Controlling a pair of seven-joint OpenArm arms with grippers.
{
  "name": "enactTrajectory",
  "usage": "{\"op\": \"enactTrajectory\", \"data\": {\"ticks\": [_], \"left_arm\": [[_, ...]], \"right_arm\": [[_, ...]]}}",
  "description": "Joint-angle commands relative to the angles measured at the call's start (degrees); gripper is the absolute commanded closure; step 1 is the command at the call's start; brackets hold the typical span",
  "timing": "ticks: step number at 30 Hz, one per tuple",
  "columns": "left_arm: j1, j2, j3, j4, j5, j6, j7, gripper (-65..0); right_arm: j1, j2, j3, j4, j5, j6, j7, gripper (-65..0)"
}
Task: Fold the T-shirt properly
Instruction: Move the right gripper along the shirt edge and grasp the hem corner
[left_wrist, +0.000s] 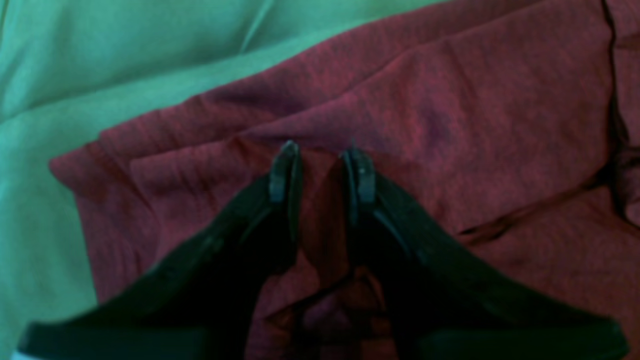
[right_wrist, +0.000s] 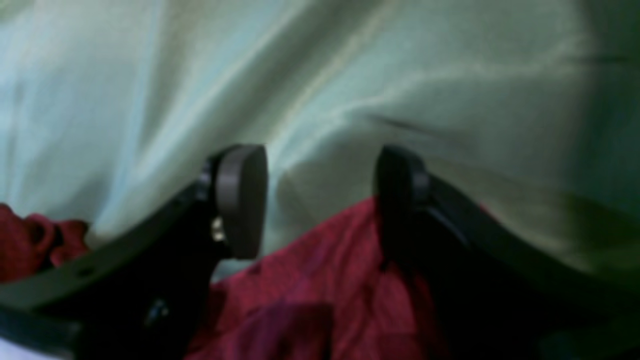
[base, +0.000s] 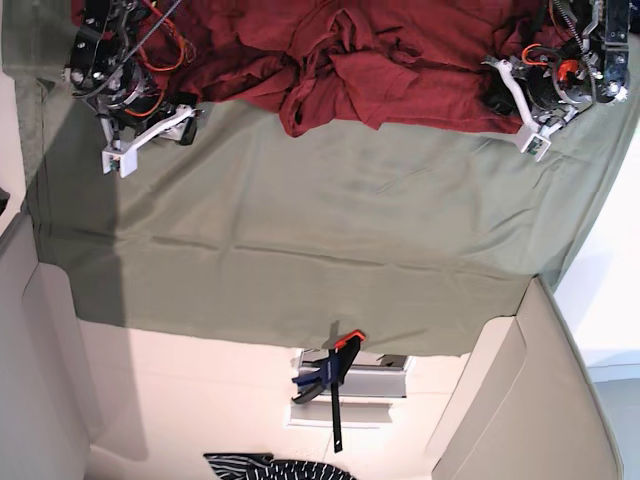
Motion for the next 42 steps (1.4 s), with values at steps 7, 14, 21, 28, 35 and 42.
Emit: {"op": "enactTrajectory", "data": {"ticks": [7,14,21,28,35,42], "left_arm": [[-0.76,-0.96,-0.31,0.76,-0.37,-0.22,-1.03,-18.3],[-0.76,-0.96,-0.31,0.76,-0.37,-0.2,-1.18,-18.3],[-0.79,-0.96,-0.31,0.76,-0.63,-0.22,-1.44,-18.3],[-0.76,-0.96,-0.31,0.76,-0.61,-0.22,-1.42,-18.3],[-0.79,-0.96,-0.31,0.76,-0.63,-0.22,-1.44,-18.3],[-0.76,-0.96,-0.31,0.76,-0.61,-0.22,-1.44,-18.3]], "right_arm": [[-0.2,0.59,-0.24,6.64,-13.68,-3.98,-3.78,-35.6],[-0.96,2.6,-0.44,16.44,-13.51,-4.7,-5.2,-35.5],[-1.11,2.75,-0.44,11.04,-12.0,-3.65,-5.2,-35.5],[-1.99,2.75,-0.44,7.8,-11.98,-3.63,-5.4,-35.5],[-3.54,3.41,-0.44,7.76,-11.93,-3.63,-4.98,0.0],[-3.15,5.53,-0.44,7.87,-12.2,-3.67,-3.63,0.0]]}}
